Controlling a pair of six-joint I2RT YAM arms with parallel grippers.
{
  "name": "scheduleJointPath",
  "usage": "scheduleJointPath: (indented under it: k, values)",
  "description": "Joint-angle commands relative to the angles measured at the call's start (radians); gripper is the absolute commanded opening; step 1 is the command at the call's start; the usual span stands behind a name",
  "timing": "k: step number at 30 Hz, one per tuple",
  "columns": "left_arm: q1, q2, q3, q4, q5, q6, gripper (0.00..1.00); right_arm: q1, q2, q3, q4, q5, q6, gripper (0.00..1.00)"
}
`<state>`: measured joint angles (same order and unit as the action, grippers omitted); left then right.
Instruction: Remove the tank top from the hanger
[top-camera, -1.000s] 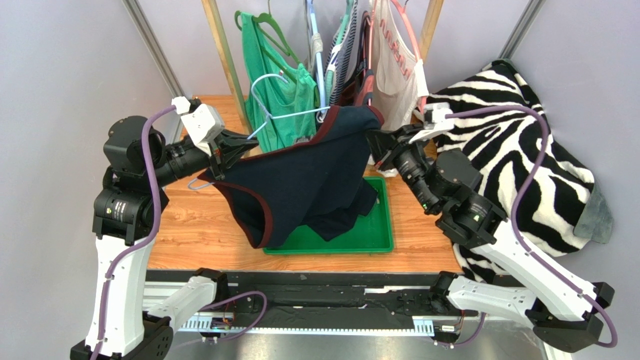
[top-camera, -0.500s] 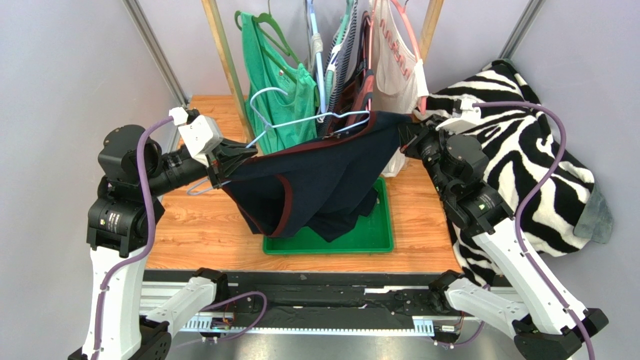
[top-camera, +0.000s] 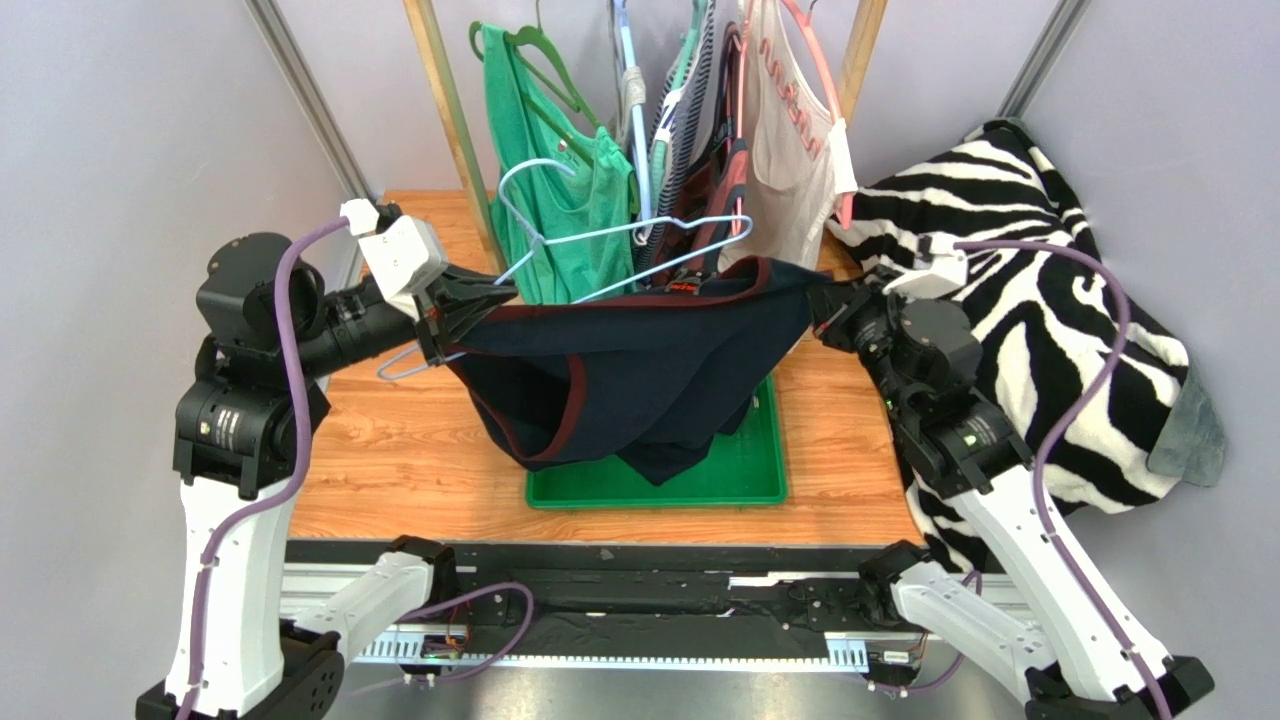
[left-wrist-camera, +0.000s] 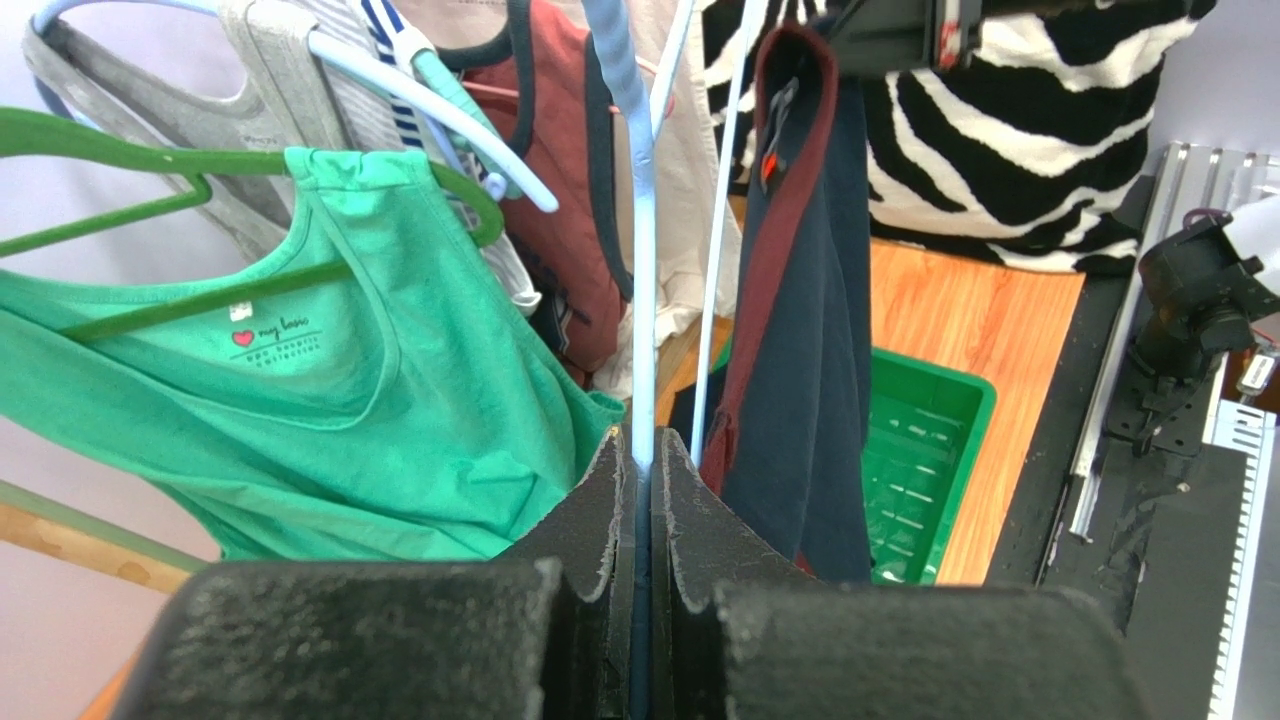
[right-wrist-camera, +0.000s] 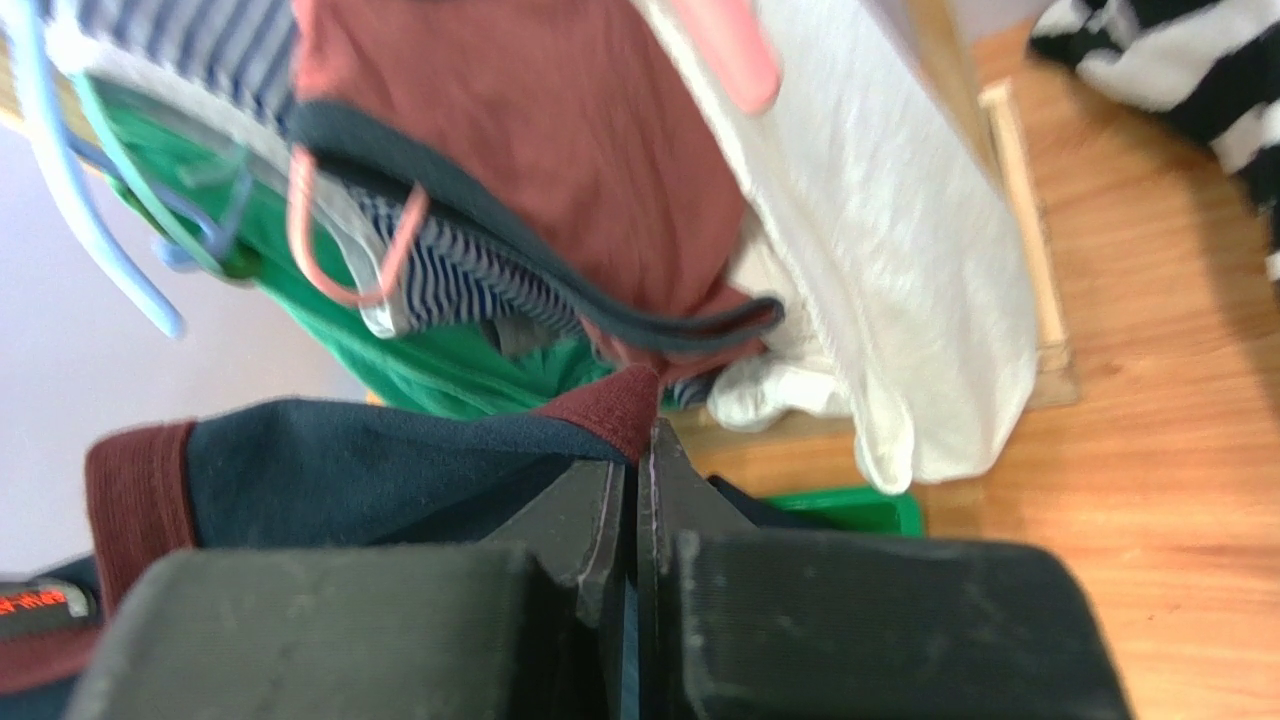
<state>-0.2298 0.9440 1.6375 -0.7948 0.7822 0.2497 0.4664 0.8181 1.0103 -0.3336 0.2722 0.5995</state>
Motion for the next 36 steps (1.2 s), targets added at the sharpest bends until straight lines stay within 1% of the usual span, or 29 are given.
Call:
scheduleJointPath:
  k: [1, 2, 3, 4, 6, 7, 9, 10, 12, 13, 16, 20, 24, 28, 32, 36]
  values:
    - [-0.017, 0.057, 0.085, 0.054, -0.001, 0.017, 0.0, -0.029, 0.041, -0.032, 0.018, -0.065, -0.023, 0.0]
    - [-0.044, 0.077, 0.109, 0.052, -0.006, 0.016, 0.0, -0.029, 0.061, -0.023, 0.031, -0.133, -0.062, 0.03]
    - [-0.058, 0.117, 0.123, 0.052, -0.014, 0.013, 0.0, -0.028, 0.07, -0.013, 0.028, -0.161, -0.09, 0.07]
    - [-0.078, 0.139, 0.139, 0.045, -0.024, 0.022, 0.0, -0.023, 0.078, -0.003, 0.022, -0.186, -0.115, 0.21]
    - [-0.14, 0.194, 0.186, 0.019, -0.061, 0.04, 0.0, -0.014, 0.075, 0.033, -0.016, -0.217, -0.185, 0.37]
    - [-0.163, 0.214, 0.208, 0.002, -0.075, 0.069, 0.0, -0.003, 0.066, 0.042, -0.033, -0.217, -0.204, 0.52]
    - [-0.23, 0.257, 0.263, -0.047, -0.118, 0.098, 0.0, 0.0, 0.017, 0.045, -0.057, -0.257, -0.272, 0.58]
    - [-0.244, 0.268, 0.272, -0.053, -0.12, 0.105, 0.0, -0.002, -0.005, 0.047, -0.065, -0.258, -0.297, 0.62]
    - [-0.282, 0.297, 0.295, -0.061, -0.132, 0.106, 0.0, 0.0, -0.052, 0.071, -0.103, -0.324, -0.348, 0.67]
    - [-0.295, 0.308, 0.303, -0.066, -0.135, 0.117, 0.0, 0.0, -0.097, 0.085, -0.116, -0.33, -0.397, 0.7]
    - [-0.336, 0.348, 0.321, -0.081, -0.138, 0.154, 0.0, 0.0, -0.167, 0.135, -0.131, -0.402, -0.461, 0.71]
    - [-0.413, 0.413, 0.378, -0.178, -0.162, 0.238, 0.0, 0.0, -0.195, 0.185, -0.091, -0.534, -0.52, 0.7]
    - [-0.457, 0.475, 0.429, -0.27, -0.138, 0.261, 0.0, -0.002, -0.136, 0.246, -0.099, -0.628, -0.573, 0.69]
    - [-0.49, 0.486, 0.439, -0.345, -0.126, 0.299, 0.0, 0.0, -0.057, 0.266, -0.101, -0.728, -0.595, 0.67]
    - [-0.514, 0.484, 0.441, -0.38, -0.133, 0.324, 0.0, -0.002, -0.017, 0.269, -0.097, -0.841, -0.596, 0.66]
    - [-0.526, 0.492, 0.449, -0.391, -0.129, 0.324, 0.0, -0.002, 0.003, 0.258, -0.11, -0.912, -0.596, 0.64]
